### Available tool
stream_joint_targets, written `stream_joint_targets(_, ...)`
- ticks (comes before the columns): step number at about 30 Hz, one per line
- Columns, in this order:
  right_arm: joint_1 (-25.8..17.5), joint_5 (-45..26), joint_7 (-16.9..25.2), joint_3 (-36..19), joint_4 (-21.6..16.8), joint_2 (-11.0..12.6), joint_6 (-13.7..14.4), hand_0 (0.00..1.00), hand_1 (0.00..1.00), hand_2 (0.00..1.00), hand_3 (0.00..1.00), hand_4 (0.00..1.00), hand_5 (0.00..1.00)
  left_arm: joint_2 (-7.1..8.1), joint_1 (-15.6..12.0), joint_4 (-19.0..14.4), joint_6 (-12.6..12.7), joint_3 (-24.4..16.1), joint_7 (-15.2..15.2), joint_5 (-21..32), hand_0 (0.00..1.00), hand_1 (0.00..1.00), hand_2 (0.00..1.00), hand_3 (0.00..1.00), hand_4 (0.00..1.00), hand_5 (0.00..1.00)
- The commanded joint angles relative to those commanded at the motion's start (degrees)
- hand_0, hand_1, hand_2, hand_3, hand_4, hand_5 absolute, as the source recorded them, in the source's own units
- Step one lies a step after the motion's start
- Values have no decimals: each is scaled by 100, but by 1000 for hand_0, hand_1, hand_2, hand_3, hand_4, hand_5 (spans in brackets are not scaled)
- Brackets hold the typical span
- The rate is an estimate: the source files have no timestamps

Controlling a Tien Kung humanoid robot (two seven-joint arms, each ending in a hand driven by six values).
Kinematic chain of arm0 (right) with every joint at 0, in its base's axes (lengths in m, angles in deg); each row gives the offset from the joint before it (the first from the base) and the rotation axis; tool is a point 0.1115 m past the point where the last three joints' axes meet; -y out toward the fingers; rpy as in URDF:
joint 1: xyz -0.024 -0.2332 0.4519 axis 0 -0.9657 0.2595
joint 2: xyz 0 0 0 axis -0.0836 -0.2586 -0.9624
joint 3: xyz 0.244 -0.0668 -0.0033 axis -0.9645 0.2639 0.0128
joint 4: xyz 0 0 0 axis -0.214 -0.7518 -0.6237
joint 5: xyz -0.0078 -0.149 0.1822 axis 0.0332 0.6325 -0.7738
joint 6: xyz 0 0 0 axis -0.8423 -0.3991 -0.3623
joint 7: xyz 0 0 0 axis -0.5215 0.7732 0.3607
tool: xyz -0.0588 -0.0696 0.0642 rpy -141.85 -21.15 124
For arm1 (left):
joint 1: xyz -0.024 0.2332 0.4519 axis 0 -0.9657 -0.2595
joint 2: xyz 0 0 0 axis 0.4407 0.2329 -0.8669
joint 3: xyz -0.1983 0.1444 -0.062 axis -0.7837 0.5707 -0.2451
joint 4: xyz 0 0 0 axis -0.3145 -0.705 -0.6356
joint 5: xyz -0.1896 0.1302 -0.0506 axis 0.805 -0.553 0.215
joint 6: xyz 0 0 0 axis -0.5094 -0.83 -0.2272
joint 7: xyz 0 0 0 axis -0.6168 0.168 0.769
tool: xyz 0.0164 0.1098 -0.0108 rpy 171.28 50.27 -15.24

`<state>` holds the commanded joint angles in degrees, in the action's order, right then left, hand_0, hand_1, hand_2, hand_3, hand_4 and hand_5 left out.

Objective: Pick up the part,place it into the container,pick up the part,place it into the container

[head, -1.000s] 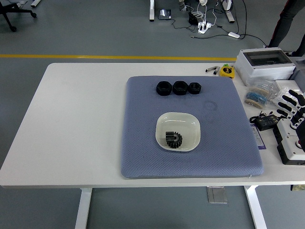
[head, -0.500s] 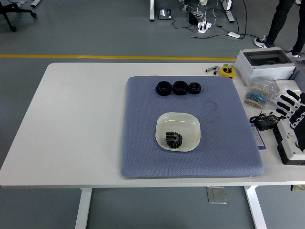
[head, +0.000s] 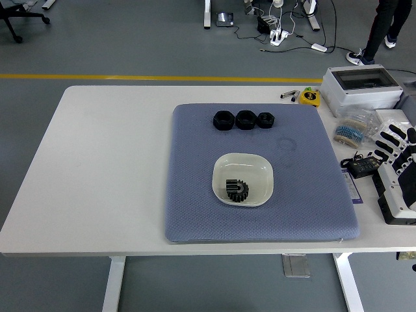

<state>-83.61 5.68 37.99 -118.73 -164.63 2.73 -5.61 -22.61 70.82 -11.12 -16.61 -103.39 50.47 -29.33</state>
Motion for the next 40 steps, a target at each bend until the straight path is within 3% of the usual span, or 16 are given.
stream_joint_targets(21,6,60,-77,75,14,-65,-57,804,796,832,836,998,847,39,11,13,-30,-104,-5,-140,699,706,739,642,667,659)
stream_joint_targets(40,19,-265,-17,155,-129,-54,-268,828,807,841,849,998,842,3,-26,14,16,164,96,341,700,706,740,645,668,656)
